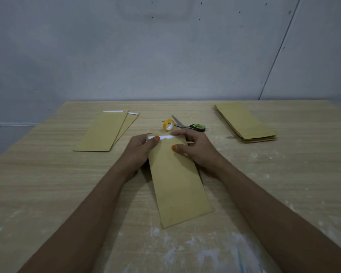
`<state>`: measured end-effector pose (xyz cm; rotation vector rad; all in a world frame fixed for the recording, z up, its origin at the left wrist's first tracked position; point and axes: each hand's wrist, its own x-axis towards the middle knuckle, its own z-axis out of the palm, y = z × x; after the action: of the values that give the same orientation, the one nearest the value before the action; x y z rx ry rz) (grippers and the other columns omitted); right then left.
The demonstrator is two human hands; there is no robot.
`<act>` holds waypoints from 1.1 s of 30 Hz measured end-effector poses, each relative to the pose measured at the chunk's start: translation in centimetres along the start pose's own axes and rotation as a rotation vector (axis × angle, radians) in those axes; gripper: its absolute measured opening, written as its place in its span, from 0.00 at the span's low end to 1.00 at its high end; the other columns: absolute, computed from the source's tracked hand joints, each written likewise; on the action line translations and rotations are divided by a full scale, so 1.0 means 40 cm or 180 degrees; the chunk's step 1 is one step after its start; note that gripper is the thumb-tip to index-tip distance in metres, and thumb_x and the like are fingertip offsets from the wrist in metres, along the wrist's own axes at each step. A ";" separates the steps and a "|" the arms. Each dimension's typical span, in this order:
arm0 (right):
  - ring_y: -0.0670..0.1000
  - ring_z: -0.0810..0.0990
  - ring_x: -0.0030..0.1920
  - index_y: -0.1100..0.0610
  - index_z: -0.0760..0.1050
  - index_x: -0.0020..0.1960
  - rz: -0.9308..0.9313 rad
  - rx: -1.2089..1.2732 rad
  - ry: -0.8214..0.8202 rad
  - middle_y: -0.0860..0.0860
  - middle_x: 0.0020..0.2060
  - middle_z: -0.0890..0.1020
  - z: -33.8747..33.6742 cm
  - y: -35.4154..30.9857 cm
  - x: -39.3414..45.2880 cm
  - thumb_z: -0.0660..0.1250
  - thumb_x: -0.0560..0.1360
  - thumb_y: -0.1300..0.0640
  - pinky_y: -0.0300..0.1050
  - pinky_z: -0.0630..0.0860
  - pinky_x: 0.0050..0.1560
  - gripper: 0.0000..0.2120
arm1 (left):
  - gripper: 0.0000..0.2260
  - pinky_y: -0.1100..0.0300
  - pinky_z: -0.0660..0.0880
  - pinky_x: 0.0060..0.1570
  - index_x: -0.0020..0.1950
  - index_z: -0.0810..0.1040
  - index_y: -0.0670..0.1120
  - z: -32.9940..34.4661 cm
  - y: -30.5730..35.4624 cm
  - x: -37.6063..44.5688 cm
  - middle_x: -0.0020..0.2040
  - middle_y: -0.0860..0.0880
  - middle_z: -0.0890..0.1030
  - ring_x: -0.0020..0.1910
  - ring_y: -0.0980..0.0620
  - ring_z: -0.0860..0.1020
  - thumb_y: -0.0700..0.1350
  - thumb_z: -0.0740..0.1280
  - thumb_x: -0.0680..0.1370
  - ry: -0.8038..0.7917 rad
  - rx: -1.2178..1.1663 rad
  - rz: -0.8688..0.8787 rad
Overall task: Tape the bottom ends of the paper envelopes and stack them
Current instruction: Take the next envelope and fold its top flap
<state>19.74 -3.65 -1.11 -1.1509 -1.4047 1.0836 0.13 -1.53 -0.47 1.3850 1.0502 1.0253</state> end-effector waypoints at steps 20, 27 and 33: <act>0.51 0.81 0.44 0.57 0.78 0.46 -0.0045 -0.0083 -0.0093 0.52 0.44 0.81 -0.009 0.007 0.007 0.77 0.70 0.62 0.51 0.79 0.45 0.09 | 0.13 0.61 0.76 0.35 0.57 0.84 0.39 0.007 -0.007 -0.009 0.45 0.38 0.85 0.38 0.49 0.81 0.46 0.63 0.83 -0.0530 -0.0007 0.0127; 0.51 0.81 0.39 0.56 0.80 0.41 -0.0019 0.0037 0.0067 0.55 0.40 0.82 -0.011 0.008 0.007 0.75 0.71 0.65 0.46 0.79 0.40 0.06 | 0.11 0.55 0.77 0.39 0.62 0.76 0.50 0.013 -0.026 0.004 0.48 0.42 0.84 0.40 0.49 0.81 0.43 0.68 0.80 -0.0103 0.0215 0.0428; 0.48 0.80 0.40 0.57 0.81 0.41 -0.0248 -0.0115 0.0280 0.52 0.41 0.81 -0.018 0.017 0.016 0.75 0.71 0.64 0.44 0.78 0.41 0.05 | 0.09 0.52 0.78 0.41 0.56 0.77 0.50 0.019 -0.037 0.008 0.52 0.49 0.81 0.43 0.48 0.81 0.39 0.70 0.79 -0.0304 0.0666 0.0896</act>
<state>20.48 -2.86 -1.61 -1.1467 -1.3937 0.9454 0.85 -1.32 -1.97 1.7729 0.9286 1.0608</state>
